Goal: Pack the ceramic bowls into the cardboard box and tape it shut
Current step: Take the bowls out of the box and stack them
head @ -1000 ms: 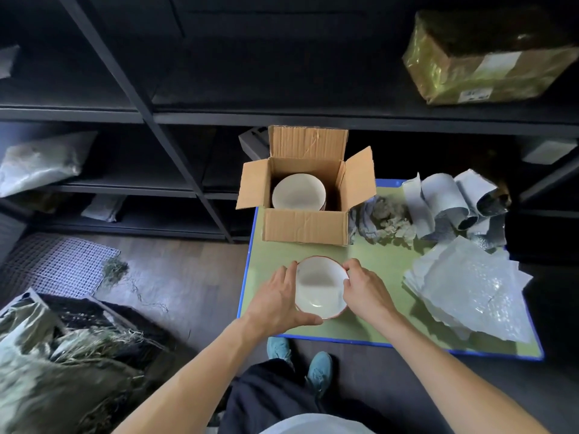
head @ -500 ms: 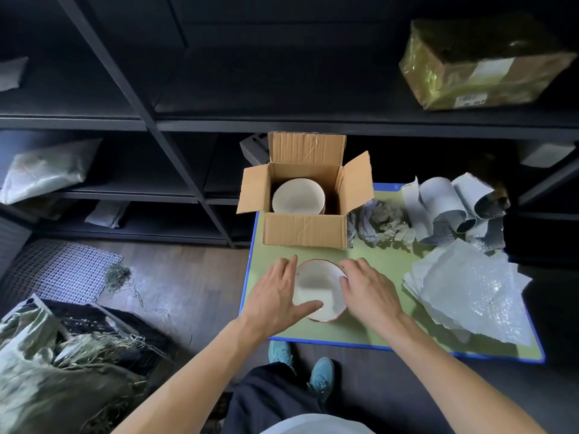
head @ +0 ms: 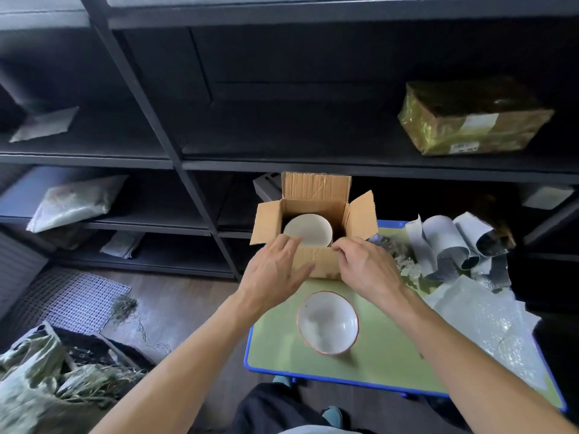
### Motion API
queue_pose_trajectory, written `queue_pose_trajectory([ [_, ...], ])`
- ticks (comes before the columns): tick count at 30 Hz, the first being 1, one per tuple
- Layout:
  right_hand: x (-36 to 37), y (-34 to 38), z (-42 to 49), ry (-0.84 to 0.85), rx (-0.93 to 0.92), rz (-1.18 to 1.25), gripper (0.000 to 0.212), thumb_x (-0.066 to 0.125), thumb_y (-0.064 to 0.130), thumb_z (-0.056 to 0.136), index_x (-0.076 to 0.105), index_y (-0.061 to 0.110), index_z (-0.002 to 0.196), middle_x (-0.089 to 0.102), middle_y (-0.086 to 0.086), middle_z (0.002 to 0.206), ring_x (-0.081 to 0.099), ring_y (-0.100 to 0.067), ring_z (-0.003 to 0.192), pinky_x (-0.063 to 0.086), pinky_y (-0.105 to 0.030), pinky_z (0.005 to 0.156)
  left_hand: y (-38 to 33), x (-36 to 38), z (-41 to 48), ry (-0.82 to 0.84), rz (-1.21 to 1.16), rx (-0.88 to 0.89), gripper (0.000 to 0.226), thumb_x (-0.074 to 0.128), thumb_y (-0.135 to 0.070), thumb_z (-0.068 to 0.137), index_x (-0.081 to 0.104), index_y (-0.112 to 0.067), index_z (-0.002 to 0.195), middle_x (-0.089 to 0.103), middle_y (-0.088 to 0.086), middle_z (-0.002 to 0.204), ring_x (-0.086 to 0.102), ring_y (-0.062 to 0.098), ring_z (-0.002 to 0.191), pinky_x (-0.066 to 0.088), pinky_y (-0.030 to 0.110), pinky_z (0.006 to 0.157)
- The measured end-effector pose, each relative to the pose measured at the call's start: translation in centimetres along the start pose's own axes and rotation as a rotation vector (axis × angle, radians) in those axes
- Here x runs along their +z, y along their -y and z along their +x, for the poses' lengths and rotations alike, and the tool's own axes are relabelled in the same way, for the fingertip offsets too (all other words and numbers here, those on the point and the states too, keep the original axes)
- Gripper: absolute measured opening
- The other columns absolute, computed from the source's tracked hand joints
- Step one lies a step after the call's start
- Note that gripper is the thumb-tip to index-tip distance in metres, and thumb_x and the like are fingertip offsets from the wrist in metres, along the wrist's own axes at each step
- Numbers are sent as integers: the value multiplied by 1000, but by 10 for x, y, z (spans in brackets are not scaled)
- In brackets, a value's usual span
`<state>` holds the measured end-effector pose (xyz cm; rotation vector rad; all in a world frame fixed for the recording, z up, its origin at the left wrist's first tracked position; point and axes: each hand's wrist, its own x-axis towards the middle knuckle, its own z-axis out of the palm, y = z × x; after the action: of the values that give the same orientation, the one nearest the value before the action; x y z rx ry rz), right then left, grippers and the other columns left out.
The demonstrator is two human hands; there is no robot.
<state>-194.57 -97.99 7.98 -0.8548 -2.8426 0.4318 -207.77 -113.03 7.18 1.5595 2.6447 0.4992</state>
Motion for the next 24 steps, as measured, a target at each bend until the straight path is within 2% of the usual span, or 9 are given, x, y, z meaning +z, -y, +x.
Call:
queue_pose_trajectory([
  [5, 5, 2, 41, 31, 23, -38, 29, 44, 24, 100, 60, 22, 123, 63, -2, 120, 63, -31, 106, 51, -41, 83, 21, 1, 30, 11, 25, -21, 63, 50, -51, 97, 42, -12, 146, 51, 2, 137, 48, 22, 122, 44, 34, 96],
  [11, 31, 1, 79, 151, 106, -79, 31, 43, 23, 100, 55, 15, 128, 59, -8, 120, 60, -33, 108, 51, -43, 83, 46, 18, 59, 66, 28, -3, 73, 53, -58, 92, 39, -11, 147, 45, 5, 139, 44, 25, 126, 39, 34, 103],
  [15, 45, 0, 100, 199, 172, -154, 25, 45, 17, 98, 57, 12, 120, 60, -10, 117, 60, -33, 108, 46, -38, 80, 60, 29, 77, 88, -10, -8, 94, 54, -72, 85, 34, -5, 148, 30, 4, 150, 36, 20, 135, 45, 30, 102],
  [19, 55, 5, 115, 263, 234, -174, 21, 48, 15, 98, 55, 10, 117, 59, -13, 119, 61, -32, 109, 43, -35, 76, 69, 35, 86, 112, -64, -6, 111, 51, -81, 74, 30, -1, 148, 24, 6, 153, 32, 20, 139, 49, 37, 102],
  [24, 63, 12, 128, 281, 332, -172, 27, 53, 11, 96, 48, 8, 122, 59, -17, 122, 62, -35, 109, 47, -37, 80, 73, 43, 88, 95, -123, 4, 118, 50, -84, 70, 25, -2, 151, 15, 4, 159, 25, 19, 145, 45, 31, 108],
])
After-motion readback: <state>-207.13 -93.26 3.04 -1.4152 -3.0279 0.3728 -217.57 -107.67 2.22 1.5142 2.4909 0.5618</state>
